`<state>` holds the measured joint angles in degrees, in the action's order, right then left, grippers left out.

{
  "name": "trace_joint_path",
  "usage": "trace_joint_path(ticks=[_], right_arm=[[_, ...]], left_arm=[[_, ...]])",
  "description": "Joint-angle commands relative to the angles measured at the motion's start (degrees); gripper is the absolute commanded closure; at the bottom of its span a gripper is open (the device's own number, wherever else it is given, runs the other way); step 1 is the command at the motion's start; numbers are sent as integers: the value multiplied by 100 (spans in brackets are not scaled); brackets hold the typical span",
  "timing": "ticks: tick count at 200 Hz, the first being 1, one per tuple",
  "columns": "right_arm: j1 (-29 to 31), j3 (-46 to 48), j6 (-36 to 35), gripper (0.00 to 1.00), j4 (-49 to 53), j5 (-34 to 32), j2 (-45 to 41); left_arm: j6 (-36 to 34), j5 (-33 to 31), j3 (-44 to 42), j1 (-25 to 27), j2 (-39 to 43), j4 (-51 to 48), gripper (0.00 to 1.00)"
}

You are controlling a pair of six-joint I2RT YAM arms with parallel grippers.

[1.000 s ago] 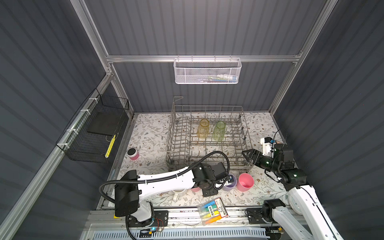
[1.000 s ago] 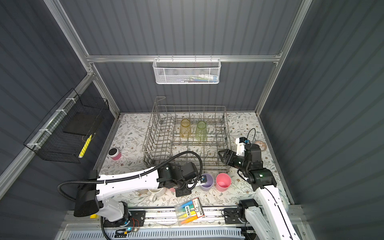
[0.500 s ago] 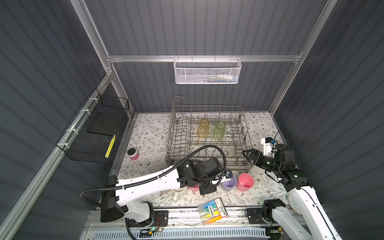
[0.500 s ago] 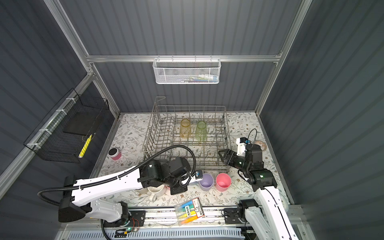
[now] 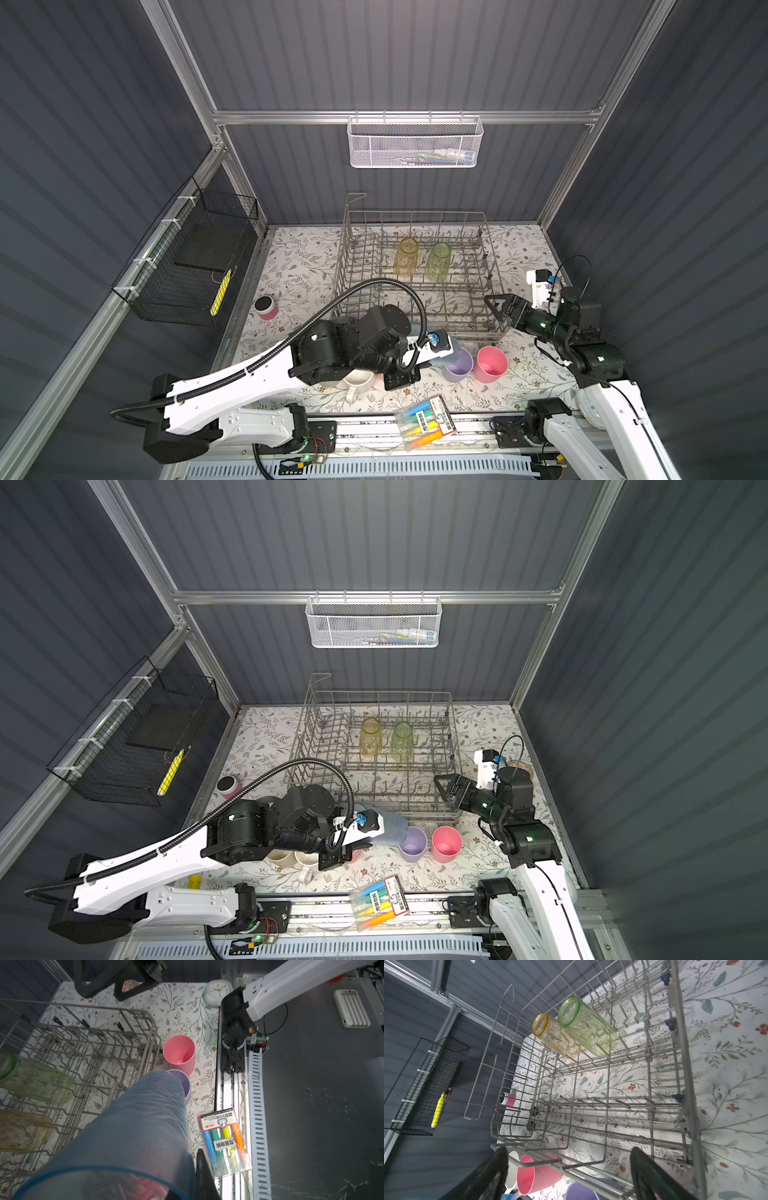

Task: Load the cups into the dish rack
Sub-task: 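Lift the light blue cup with the left gripper while the right gripper approaches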

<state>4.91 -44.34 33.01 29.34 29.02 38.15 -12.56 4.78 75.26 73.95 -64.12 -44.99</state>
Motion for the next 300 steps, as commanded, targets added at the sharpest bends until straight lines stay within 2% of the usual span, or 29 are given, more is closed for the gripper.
trace_joint_path(ticks=[1,23,51,78,88,133,166,211,241,300], right_arm=[[-16,-148,33,4,-236,235,-52],[-17,-89,228,1,-559,491,-111],[-16,-48,548,1,-1056,758,-255],[-16,-92,652,1,-1317,832,-435],[-16,-101,683,1,-1403,889,-466],[-16,153,1093,1,-2150,1384,-417],[-25,404,1428,1,-2822,1649,-336],[-34,561,1513,1,-3164,1844,-209],[-42,763,1959,1,-3892,2222,-12],[-51,926,2385,1,-4713,2455,391]], left_arm=[[-136,60,-107,4,343,607,100],[-216,-290,-308,-59,604,904,100],[-225,177,-548,-561,765,1407,100],[-60,1148,-775,-1454,724,1903,100],[-5,1365,-840,-1658,646,2106,100],[452,3181,-947,-2699,16,3217,100],[967,4145,-951,-3213,-431,4160,100],[1955,5328,-953,-3730,-1043,5643,100],[2082,5599,-803,-3793,-1315,5874,100],[2698,6092,-667,-3827,-1790,6748,100]])
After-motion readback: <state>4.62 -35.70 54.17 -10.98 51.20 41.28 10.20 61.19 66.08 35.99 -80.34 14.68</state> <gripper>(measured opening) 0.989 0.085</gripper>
